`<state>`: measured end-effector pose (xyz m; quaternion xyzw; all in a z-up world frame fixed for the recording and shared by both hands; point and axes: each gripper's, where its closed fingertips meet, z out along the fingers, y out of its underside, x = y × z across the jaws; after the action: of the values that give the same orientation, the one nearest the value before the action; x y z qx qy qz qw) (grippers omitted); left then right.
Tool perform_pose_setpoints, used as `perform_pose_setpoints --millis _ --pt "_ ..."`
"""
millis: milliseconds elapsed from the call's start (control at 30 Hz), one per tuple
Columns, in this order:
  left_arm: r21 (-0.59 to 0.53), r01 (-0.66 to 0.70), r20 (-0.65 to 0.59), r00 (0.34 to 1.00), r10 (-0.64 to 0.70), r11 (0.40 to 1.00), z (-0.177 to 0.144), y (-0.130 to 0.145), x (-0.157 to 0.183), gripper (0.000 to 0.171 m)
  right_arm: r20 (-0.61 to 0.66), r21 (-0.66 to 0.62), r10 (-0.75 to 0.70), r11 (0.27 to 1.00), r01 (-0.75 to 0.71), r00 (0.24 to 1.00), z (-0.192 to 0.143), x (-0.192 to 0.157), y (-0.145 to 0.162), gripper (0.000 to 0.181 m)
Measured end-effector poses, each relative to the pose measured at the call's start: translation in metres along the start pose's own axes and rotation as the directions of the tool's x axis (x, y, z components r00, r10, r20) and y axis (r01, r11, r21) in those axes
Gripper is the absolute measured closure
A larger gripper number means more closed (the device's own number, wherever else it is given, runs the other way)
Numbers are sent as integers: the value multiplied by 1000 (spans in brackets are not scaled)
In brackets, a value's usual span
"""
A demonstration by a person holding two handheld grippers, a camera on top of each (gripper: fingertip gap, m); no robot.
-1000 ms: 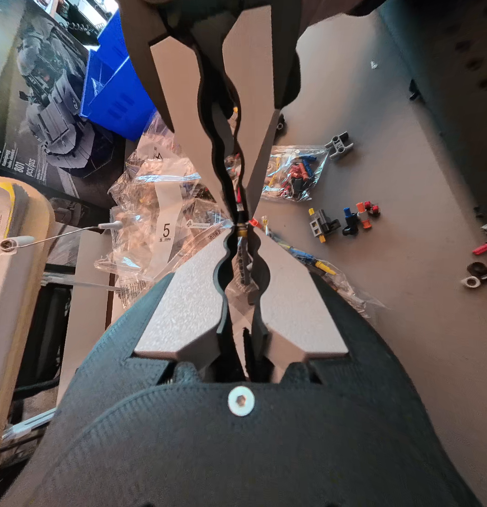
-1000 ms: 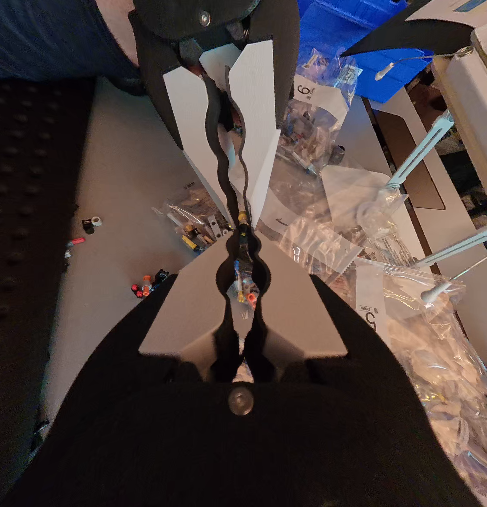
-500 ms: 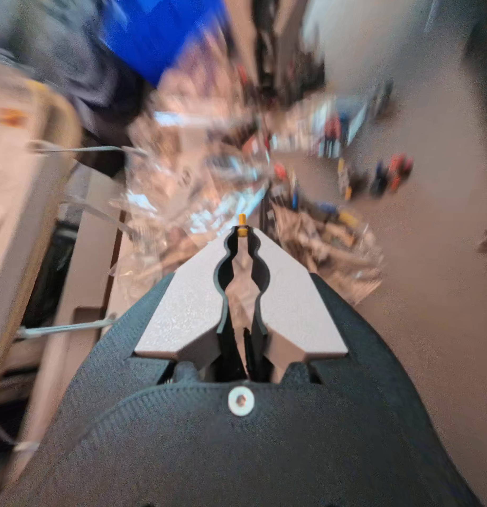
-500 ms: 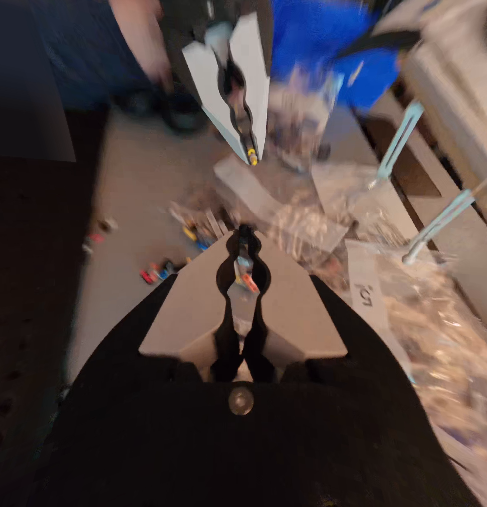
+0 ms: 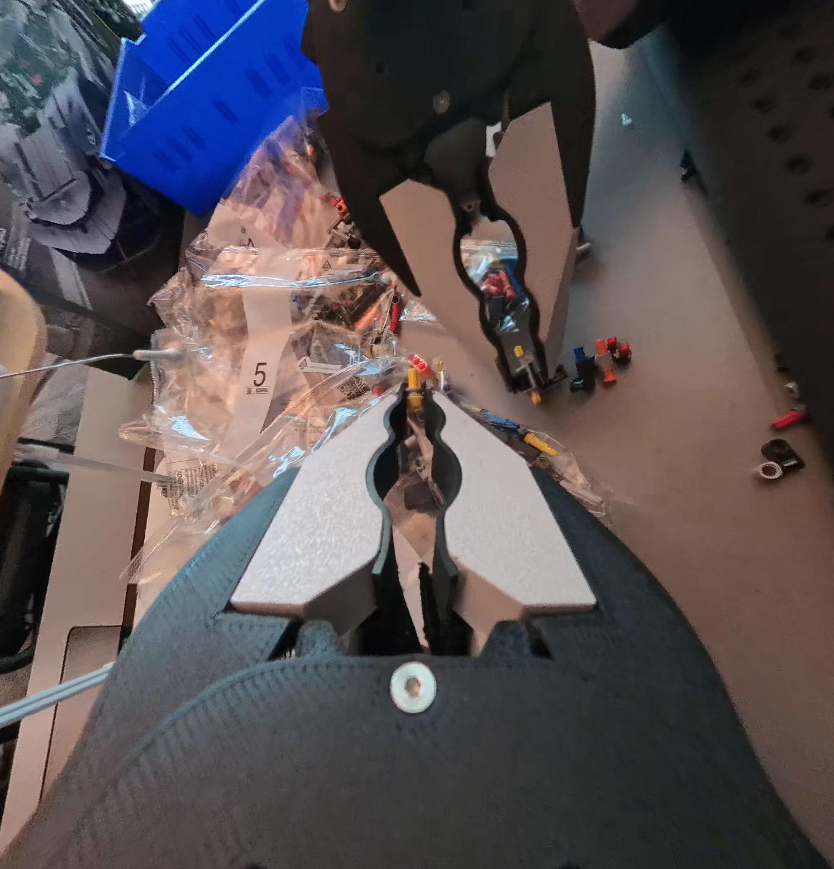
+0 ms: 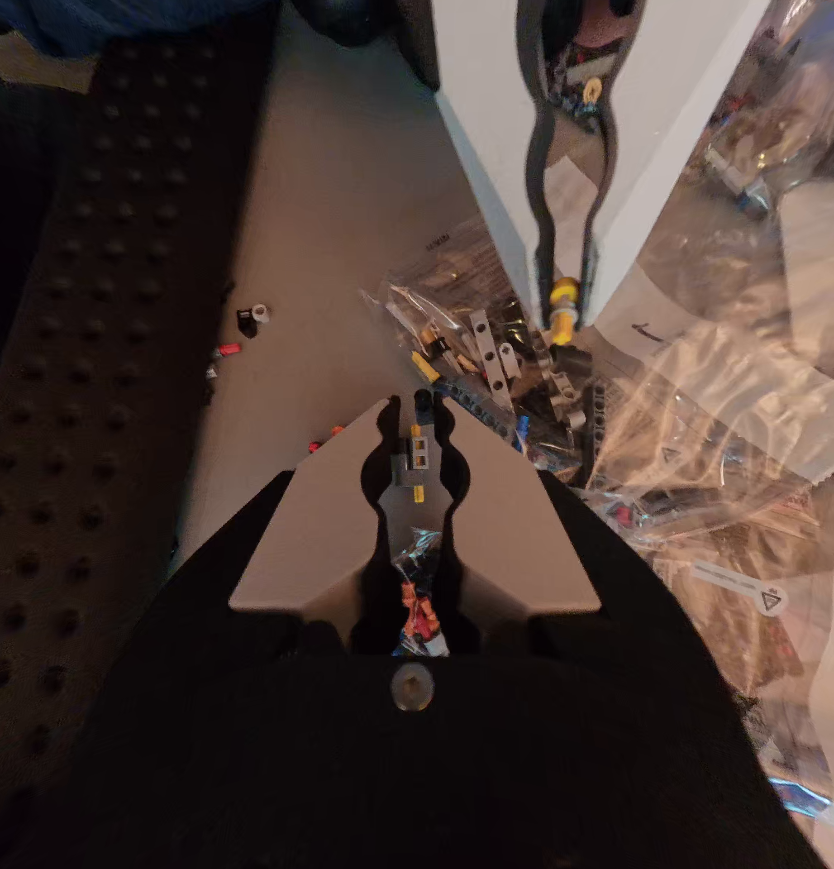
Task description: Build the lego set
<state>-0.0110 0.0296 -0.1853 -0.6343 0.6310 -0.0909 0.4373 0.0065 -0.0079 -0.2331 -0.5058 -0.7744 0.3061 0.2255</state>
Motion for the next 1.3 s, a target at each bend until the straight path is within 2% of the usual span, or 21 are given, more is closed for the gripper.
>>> perform_pose_setpoints --millis 133,200,367,533,700,900,1067,1300 --pt "-14 -11 -6 1000 11 1000 5 1 3 166 -11 27 23 999 -23 1000 -4 4 -3 166" --pt "-11 -9 -1 1000 9 1000 4 1 2 166 -74 34 8 999 -6 997 -9 13 -4 166" --pt "5 -8 17 1000 8 1000 4 -2 -1 166 -223 196 65 980 -20 973 -35 40 -23 172" --pt "-5 -72 77 994 72 997 10 -8 -5 166 -160 272 198 951 -149 967 -39 47 -24 172" --pt "-34 -149 165 974 153 988 12 -15 -13 166 -21 355 313 890 -285 950 -42 47 -28 171" --pt "-110 -220 224 945 240 969 16 -14 -18 166 89 416 386 823 -386 918 -51 48 -32 171" --pt "-127 -256 265 922 282 958 16 -18 -21 166 158 455 440 762 -461 884 -56 53 -33 177" --pt "-161 -284 314 893 322 945 17 -20 -28 166 224 487 498 687 -539 838 -60 58 -33 177"
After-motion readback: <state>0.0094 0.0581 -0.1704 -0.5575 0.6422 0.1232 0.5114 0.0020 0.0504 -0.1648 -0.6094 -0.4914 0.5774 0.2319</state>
